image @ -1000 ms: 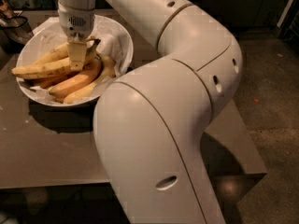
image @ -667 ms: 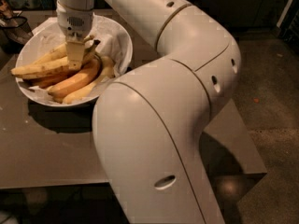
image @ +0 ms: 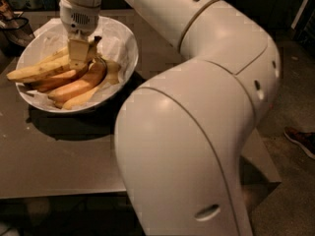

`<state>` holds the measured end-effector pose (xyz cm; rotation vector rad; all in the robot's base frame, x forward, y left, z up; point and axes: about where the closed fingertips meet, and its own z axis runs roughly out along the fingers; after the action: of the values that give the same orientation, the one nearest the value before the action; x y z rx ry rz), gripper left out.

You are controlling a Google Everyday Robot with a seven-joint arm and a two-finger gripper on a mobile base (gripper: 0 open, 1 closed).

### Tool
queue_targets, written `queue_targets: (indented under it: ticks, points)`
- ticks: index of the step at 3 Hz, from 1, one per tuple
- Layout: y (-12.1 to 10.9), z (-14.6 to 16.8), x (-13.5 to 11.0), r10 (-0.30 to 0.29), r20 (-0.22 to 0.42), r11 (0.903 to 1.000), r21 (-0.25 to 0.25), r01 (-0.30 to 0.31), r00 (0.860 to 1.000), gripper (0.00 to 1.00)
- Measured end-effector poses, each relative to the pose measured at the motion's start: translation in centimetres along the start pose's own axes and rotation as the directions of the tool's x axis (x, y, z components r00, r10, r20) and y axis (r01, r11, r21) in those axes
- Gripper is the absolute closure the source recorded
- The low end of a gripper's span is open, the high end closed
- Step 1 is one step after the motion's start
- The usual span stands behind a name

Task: Pick banana from white bowl

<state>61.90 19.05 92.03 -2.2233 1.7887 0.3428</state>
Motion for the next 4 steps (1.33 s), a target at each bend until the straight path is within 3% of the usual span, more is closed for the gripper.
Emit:
queue_targets:
  ticks: [2,4]
  points:
    - [4.8,-5.5,-2.1,-0.016,0.084,0.9967,0.08,0.009,0.996,1.0]
    - [10.4,-9.1,-5.5,-0.094,0.107,0.9879,0.134,0.079,0.99,1.0]
